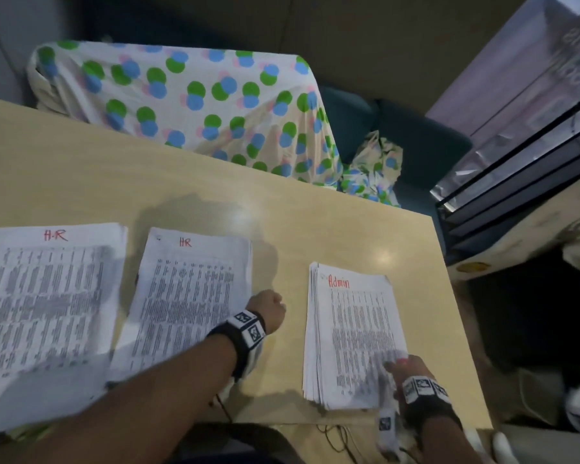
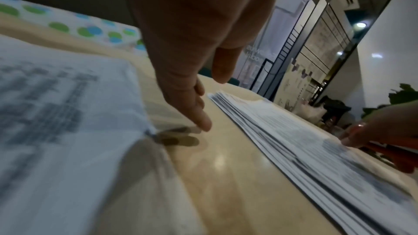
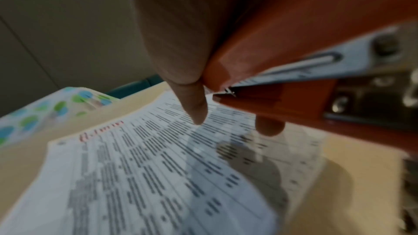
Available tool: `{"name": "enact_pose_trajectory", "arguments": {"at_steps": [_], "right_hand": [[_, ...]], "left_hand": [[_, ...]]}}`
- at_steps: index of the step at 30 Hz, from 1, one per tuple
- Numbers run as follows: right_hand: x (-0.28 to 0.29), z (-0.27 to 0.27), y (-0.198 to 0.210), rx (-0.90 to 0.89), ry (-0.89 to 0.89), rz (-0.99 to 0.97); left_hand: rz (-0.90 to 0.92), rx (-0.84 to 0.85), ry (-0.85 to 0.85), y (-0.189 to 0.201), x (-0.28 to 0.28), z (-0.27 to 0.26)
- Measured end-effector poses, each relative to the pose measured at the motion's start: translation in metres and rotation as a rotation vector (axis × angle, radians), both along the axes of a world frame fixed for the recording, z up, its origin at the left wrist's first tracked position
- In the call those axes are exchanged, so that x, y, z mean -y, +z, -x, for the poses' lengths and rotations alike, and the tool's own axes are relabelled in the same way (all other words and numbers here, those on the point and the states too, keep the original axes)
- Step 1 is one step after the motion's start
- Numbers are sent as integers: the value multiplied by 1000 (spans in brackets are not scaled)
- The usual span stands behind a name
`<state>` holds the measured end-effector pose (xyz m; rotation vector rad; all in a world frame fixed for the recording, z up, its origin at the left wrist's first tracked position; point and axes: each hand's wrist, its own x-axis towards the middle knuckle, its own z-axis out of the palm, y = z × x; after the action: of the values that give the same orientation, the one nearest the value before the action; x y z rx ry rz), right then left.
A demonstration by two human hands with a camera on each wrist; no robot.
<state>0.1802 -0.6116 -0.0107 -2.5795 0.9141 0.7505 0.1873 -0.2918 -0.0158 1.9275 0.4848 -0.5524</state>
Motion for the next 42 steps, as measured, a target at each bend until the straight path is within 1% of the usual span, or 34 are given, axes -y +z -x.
{"name": "enact_pose_trajectory", "arguments": {"at_steps": [2, 5, 7, 8, 10, 11, 13, 14, 16, 18, 20, 25, 26, 29, 31, 32, 35, 37, 39, 40, 42], "right_hand": [[11, 6, -8, -12, -21, 7], [4, 18, -12, 59, -9, 20], [-5, 19, -16, 21, 15, 6], [-9, 18, -24, 0, 13, -14], [-2, 17, -55, -27, -24, -71], [-5, 18, -59, -38, -20, -82], [-23, 24, -48, -35, 12, -79], [-34, 25, -38, -22, 1, -72], [-46, 25, -31, -15, -8, -75], [-50, 24, -33, -7, 32, -86], [-52, 22, -39, 17, 61, -97], [-62, 17, -36, 44, 31, -178], [-64, 16, -36, 43, 8, -208], [-73, 17, -30, 56, -15, -278], [-78, 13, -23, 142, 20, -290], [-80, 9, -16, 201, 1, -335], [-85, -3, 18, 430, -170, -579], [-87, -13, 48, 539, -250, -705], [-93, -23, 75, 652, -216, -839], [-96, -25, 85, 724, -178, -870], [-103, -27, 100, 865, -124, -815]], "left_hand": [[-33, -68, -57, -3, 19, 0], [-45, -130, -104, -7, 39, 1], [-50, -147, -110, -8, 48, 2], [-54, -145, -108, -8, 51, 2], [-72, -147, -116, -8, 55, 3], [-76, -142, -124, -8, 56, 2], [-58, -141, -122, -10, 53, 1], [-44, -149, -109, -11, 51, 0], [-67, -160, -118, -11, 46, 1], [-148, -155, -127, -11, 43, 3], [-176, -134, -97, -8, 44, 6], [-8, -233, 69, -1, 34, 8], [6, -225, 71, 0, 30, 10], [55, -86, 28, 3, 22, 18], [111, 17, 51, 8, 16, 22], [133, 73, 58, 12, 13, 23], [227, 186, 55, 22, 4, 21], [280, 234, 53, 30, 1, 19], [304, 317, 32, 35, -1, 16], [320, 367, 34, 38, -1, 14], [340, 502, 50, 44, 2, 10]]}}
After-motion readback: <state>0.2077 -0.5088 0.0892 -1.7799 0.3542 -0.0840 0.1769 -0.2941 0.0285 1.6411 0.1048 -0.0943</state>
